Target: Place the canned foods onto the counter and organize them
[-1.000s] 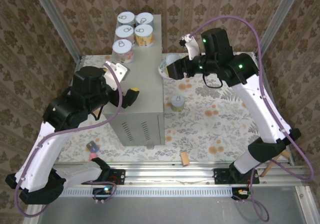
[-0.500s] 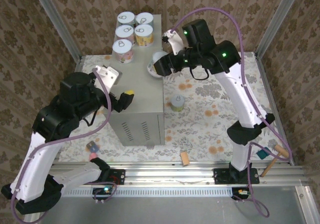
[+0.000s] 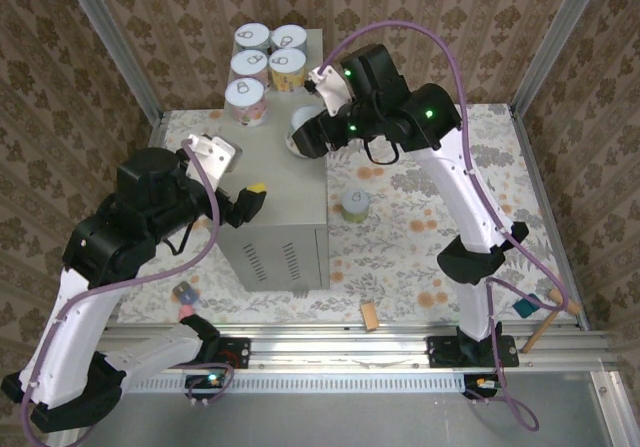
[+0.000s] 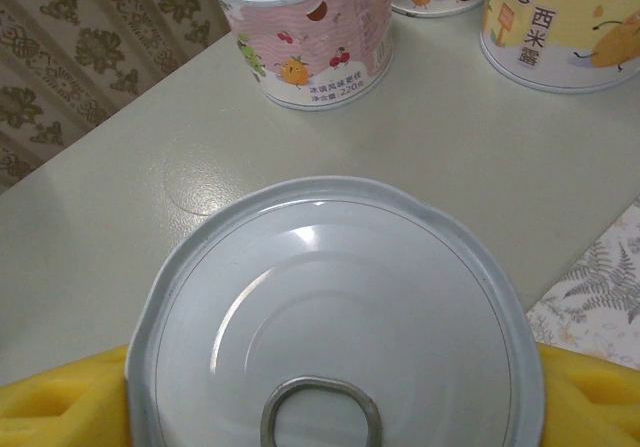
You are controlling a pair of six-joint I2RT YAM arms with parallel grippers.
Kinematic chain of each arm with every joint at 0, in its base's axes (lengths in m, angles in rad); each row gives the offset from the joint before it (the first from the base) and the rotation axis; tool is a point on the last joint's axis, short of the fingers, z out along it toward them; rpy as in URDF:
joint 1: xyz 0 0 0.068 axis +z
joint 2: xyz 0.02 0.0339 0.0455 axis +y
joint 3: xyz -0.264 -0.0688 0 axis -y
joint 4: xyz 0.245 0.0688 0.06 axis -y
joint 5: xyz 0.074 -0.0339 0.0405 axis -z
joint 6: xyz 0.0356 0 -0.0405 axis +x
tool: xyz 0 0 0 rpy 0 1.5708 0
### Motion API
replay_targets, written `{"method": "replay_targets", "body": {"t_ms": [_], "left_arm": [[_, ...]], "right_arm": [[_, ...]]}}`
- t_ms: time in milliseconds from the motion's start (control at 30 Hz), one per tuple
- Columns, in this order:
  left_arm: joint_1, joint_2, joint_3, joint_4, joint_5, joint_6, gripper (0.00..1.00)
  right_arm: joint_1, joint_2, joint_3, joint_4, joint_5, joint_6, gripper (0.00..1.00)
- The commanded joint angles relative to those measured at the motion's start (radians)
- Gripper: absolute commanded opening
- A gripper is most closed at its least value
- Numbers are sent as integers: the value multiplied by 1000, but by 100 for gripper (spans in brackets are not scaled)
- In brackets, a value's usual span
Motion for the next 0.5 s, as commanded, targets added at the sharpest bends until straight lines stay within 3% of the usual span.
{"method": "replay_targets", "body": {"t_ms": [0,467], "left_arm": [[9,-15,-12,22,21,12,100],[12,-25,-16,16,31,-2,100]], "right_arm": [[19,23,30,19,66,-27,77],[52,63,30,87,101,-15,77]]}}
